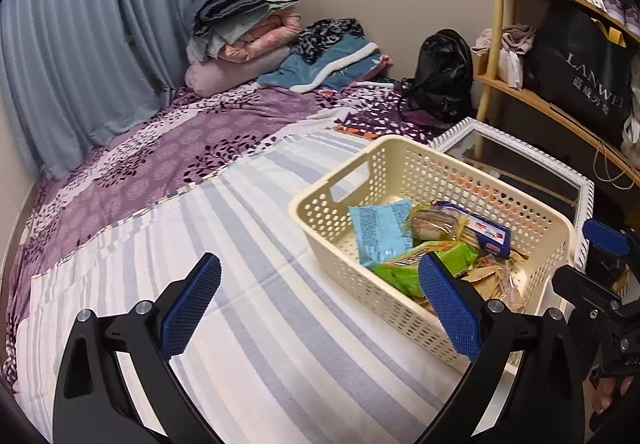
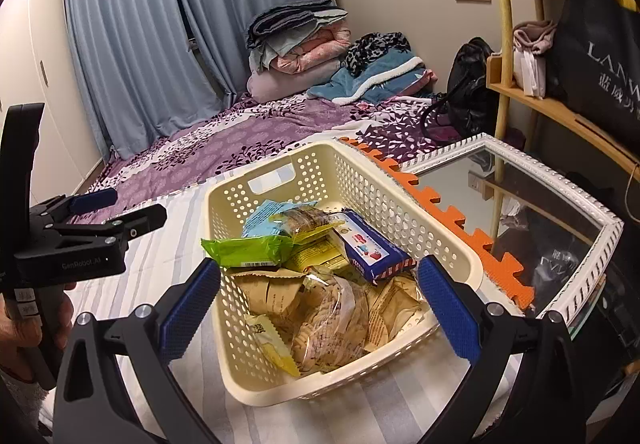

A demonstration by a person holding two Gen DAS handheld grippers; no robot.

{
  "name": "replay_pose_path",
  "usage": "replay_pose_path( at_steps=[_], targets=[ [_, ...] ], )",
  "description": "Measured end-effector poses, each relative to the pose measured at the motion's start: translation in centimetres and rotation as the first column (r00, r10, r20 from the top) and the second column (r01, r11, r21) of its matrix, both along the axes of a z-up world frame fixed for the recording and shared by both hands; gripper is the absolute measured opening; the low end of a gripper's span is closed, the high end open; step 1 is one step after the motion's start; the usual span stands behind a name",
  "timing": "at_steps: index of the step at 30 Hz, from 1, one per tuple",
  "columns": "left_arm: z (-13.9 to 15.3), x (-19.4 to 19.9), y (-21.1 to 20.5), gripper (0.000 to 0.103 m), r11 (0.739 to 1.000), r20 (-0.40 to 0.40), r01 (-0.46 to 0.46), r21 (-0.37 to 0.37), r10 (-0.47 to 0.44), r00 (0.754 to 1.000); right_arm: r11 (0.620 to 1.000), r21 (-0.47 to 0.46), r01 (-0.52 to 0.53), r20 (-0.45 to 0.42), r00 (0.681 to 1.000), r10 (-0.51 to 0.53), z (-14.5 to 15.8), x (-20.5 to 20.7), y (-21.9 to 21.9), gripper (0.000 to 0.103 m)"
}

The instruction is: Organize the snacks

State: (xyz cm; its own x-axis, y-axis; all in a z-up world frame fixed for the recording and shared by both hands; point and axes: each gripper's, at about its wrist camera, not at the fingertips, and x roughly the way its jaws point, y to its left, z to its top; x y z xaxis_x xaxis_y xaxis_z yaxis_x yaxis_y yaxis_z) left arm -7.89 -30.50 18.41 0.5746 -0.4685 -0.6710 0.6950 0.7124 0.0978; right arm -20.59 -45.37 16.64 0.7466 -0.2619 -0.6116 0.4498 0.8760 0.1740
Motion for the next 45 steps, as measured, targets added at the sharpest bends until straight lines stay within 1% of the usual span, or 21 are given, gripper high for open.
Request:
replay_pose_path(
  at_steps=[5,12,16,19,21,26,32,38,43,45],
  targets=[
    [0.5,-0.3,1.3,0.1,0.999,0.034,-0.045,-0.001,0.045,0.998,0.999,-0.04,-0.008,-0.014,1.0,0.008,0.5,-0.1,1.1,0.098],
    [1.0,-0.4,3.0,0.1,0.995,0.066,-0.098,-0.003,0.098,0.993,0.994,-0.106,0.021,-0.052,0.998,-0.027,0.8,-0.2,2.3,0.098],
    [1.1,-0.5,3.4,0.1,0.987,0.122,-0.155,0.031,0.15,0.981,0.992,-0.123,0.034,-0.066,0.997,-0.043,0.8,-0.3,2.6,0.098],
    [1.0,-1.1,3.2,0.1,0.971,0.22,-0.223,0.086,0.199,0.955,0.99,-0.132,0.046,-0.072,0.996,-0.056,0.7,-0.4,2.7,0.098],
    [1.0,-1.6,3.1,0.1,0.969,0.252,-0.228,0.1,0.197,0.947,0.99,-0.135,0.052,-0.077,0.995,-0.063,0.6,-0.4,2.8,0.098],
    [0.9,-2.5,2.9,0.1,0.967,0.282,-0.221,0.125,0.178,0.943,0.984,-0.165,0.069,-0.103,0.991,-0.087,0.2,-0.5,2.9,0.098],
    [0.7,-3.0,2.7,0.1,0.973,0.249,-0.191,0.131,0.154,0.956,0.974,-0.217,0.068,-0.124,0.988,-0.097,-0.3,-0.9,3.4,0.098],
    [-0.1,-3.8,1.9,0.1,0.966,0.293,-0.191,0.175,0.134,0.947,0.969,-0.239,0.06,-0.129,0.987,-0.093,-0.8,-0.8,3.7,0.098],
    [-0.6,-3.6,1.7,0.1,0.969,0.254,-0.17,0.179,0.121,0.96,0.968,-0.244,0.058,-0.136,0.986,-0.093,-1.2,-0.7,3.9,0.098],
    [-0.8,-3.5,1.6,0.1,0.967,0.258,-0.174,0.186,0.123,0.958,0.967,-0.247,0.06,-0.137,0.986,-0.097,-1.3,-0.7,3.9,0.098]
  ],
)
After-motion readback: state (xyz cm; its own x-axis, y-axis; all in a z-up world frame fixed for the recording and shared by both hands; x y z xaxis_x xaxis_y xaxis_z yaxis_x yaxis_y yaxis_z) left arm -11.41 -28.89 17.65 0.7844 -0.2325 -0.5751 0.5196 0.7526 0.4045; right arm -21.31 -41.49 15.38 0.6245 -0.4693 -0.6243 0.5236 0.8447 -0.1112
